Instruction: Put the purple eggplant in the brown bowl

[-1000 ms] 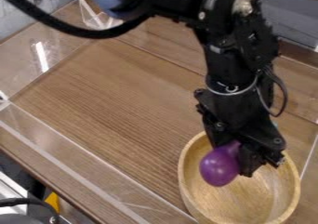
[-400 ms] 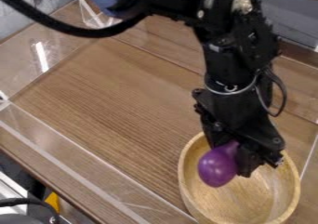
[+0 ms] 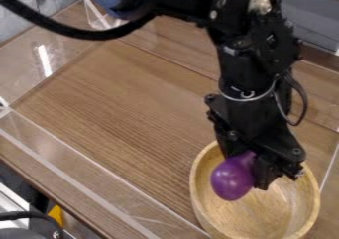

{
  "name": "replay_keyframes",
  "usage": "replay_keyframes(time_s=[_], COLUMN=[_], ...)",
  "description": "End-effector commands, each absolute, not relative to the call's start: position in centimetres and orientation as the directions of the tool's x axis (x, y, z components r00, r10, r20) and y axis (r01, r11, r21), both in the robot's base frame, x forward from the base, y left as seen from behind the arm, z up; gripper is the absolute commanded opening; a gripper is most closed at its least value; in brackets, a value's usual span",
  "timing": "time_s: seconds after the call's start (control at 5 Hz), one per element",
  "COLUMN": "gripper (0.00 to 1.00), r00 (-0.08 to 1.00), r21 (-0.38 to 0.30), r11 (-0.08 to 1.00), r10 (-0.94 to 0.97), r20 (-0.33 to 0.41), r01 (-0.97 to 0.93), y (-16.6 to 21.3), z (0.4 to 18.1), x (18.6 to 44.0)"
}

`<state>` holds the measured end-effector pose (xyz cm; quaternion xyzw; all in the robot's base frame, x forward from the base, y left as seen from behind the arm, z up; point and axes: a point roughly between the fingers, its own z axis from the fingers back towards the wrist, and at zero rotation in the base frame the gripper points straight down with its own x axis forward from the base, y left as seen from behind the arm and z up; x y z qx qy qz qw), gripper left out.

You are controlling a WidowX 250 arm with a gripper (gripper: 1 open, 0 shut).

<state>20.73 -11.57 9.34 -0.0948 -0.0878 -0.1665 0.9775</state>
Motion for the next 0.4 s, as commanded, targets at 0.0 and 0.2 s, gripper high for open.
replay_keyframes(time_s=[0.0,0.2], gripper=[0.0,0.0], r00=[0.92,0.925], r21=[-0.16,-0.165], r11=[0.924,0.926], r10=[-0.304,-0.299], r20=[0.246,0.235], r01=[0.348,0.341], y=[-12.2,-12.53], z=[10.35,9.82], x=[20.95,20.57])
